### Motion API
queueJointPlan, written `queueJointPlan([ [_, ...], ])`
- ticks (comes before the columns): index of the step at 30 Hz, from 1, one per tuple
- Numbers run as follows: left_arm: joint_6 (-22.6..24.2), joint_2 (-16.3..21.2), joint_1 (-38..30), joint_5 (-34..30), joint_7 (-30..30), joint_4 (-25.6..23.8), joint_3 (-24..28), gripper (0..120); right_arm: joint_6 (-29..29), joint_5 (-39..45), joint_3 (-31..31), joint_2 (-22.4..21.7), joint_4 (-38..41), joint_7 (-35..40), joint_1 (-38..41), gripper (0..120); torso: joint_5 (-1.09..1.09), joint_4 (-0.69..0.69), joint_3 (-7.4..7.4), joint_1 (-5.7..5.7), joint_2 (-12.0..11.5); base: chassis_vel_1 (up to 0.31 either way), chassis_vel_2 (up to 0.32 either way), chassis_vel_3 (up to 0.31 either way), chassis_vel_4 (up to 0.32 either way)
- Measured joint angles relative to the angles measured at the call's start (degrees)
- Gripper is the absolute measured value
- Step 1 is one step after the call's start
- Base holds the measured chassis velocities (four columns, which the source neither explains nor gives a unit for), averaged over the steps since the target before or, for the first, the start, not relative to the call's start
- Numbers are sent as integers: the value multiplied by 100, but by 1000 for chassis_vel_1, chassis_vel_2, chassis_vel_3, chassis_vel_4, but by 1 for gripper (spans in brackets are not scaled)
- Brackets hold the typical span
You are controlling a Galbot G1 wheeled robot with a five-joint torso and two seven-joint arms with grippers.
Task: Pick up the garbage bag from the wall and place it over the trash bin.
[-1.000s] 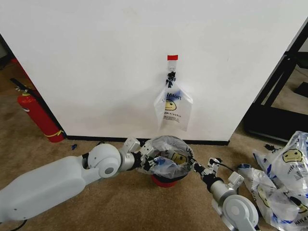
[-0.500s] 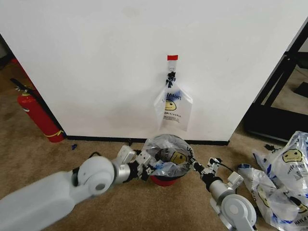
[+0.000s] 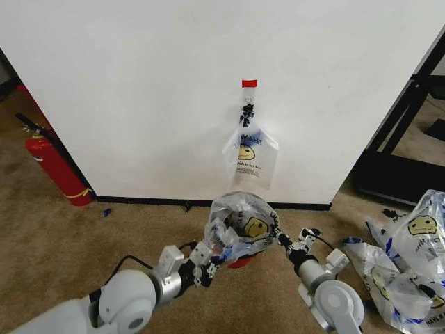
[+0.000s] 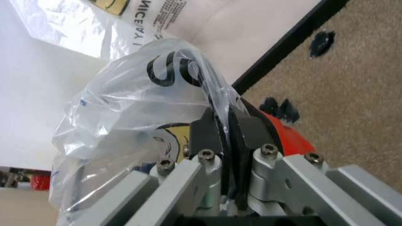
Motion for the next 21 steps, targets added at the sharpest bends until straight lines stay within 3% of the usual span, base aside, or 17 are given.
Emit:
queueJointPlan([
  [5, -362, -214, -11, 853, 190, 333, 586, 0, -8, 49, -5, 192, 134, 144, -40, 0, 0, 0, 0, 0, 0, 0, 0, 0, 0],
  [12, -684, -501, -176, 1600, 287, 950, 928, 0, -21, 63, -9, 291, 193, 279, -109, 0, 1, 0, 0, 0, 0, 0, 0, 0, 0],
  [21, -817, -822, -322, 1830, 251, 1529, 1048, 0, -50, 167, -54, 357, 296, 415, -114, 0, 1, 0, 0, 0, 0, 0, 0, 0, 0],
])
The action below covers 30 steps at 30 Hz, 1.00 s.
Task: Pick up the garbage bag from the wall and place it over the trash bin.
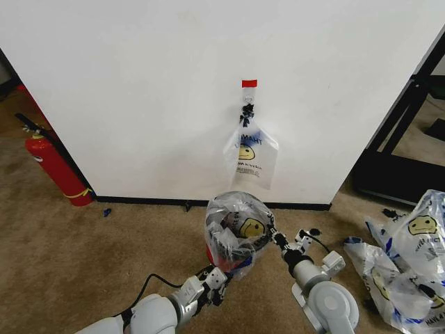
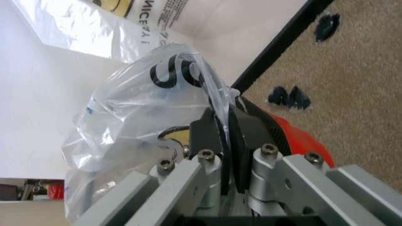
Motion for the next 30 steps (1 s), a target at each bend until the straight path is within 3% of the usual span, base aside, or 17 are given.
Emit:
queueJointPlan([
  [14, -103, -501, -238, 130, -191, 720, 188, 0, -30, 45, -96, 102, 17, 99, -54, 0, -1, -1, 0, 0, 0, 0, 0, 0, 0],
  [21, -93, -268, -85, 152, -189, 377, 78, 0, -14, 33, -78, 107, -110, 72, -7, 0, 0, 0, 0, 0, 0, 0, 0, 0, 0],
  [30, -393, 373, 824, 740, -104, -384, -349, 37, 24, -22, 24, 115, -348, -28, 115, 0, -1, 1, 0, 0, 0, 0, 0, 0, 0],
])
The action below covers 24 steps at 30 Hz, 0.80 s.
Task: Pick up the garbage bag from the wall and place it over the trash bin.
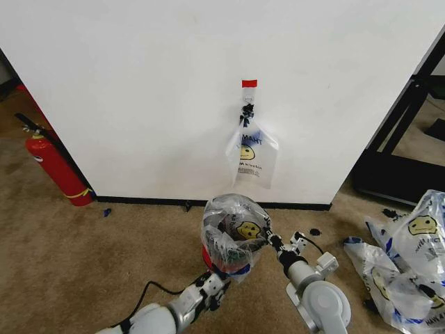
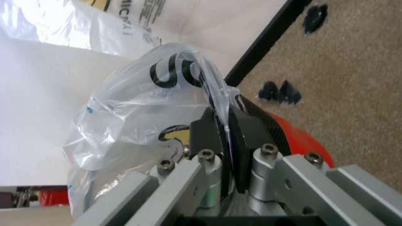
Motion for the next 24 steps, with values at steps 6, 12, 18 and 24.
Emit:
queueJointPlan([
  [6, -329, 148, 94, 110, -152, -256, -107, 56, 19, -23, 120, -6, -14, -66, -25, 0, -1, -2, 0, 0, 0, 0, 0, 0, 0],
  [12, -220, 271, 182, -1150, -566, -1085, -988, 79, 54, -204, 102, -59, 16, -193, -84, 0, 0, 0, 0, 0, 0, 0, 0, 0, 0],
  [18, 1141, 254, -1154, -4165, -1584, -1883, -1351, 85, 183, -607, -147, -91, 14, -441, -117, 0, 2, 1, 0, 0, 0, 0, 0, 0, 0],
  [24, 1963, -250, -3000, -6322, -2571, -1370, -357, 65, 275, -807, -259, -73, 20, -553, -159, 0, 1, -3, 1, 1, 0, 0, 0, 0, 0],
])
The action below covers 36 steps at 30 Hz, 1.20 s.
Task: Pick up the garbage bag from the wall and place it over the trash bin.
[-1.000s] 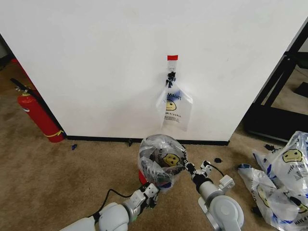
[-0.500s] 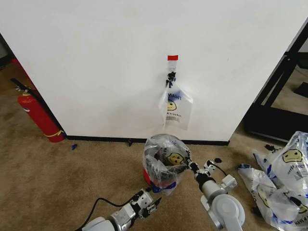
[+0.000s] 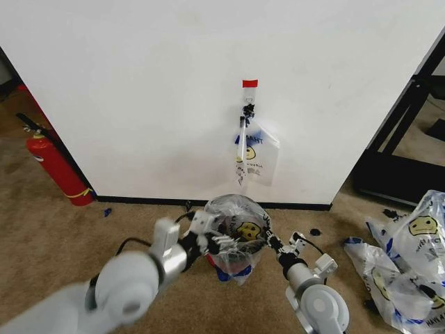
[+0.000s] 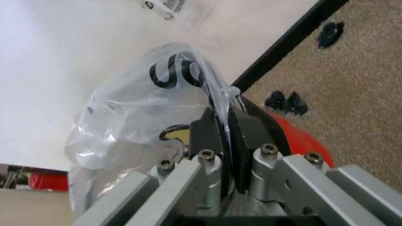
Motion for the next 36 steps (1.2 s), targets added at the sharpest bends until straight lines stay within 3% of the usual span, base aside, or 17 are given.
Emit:
queueJointPlan([
  [1, 152, -159, -413, -172, -172, 322, 318, 60, 21, -60, -24, 1, 19, -22, -10, 0, -2, -2, 0, 0, 0, 0, 0, 0, 0],
  [2, 152, -159, -413, -172, -172, 322, 318, 60, 21, -60, -24, 1, 19, -22, -10, 0, -2, -2, 0, 0, 0, 0, 0, 0, 0],
  [3, 412, -419, -1024, -289, -466, 909, 781, 52, 74, -251, -105, -1, 59, -82, -38, 0, 1, 0, 1, 1, 0, 0, 0, 0, 0],
  [6, 506, -646, -1552, -296, -661, 1432, 1191, 38, 121, -396, -192, 5, 79, -132, -71, 0, 1, 0, 1, 0, 0, 0, 0, 0, 0],
  [13, 507, -729, -1923, 22, -652, 2125, 1668, 13, 160, -417, -199, -3, 79, -157, -67, 0, 0, 2, 0, 0, 0, 0, 0, 0, 0],
  [18, 497, -708, -1861, 188, -531, 2259, 1783, 0, 162, -388, -181, -42, 78, -157, -58, 0, -1, 3, 0, 0, 0, 0, 0, 0, 0],
  [24, 482, -800, -1715, 273, -428, 2425, 1919, 0, 162, -361, -183, -88, 91, -157, -61, 0, -1, 2, -1, -1, 0, 0, 0, 0, 0],
  [36, 466, -1277, -1868, 581, -308, 3279, 2561, 0, 150, -392, -310, -99, 201, -163, -86, 0, 0, 1, -1, 0, 0, 0, 0, 0, 0],
])
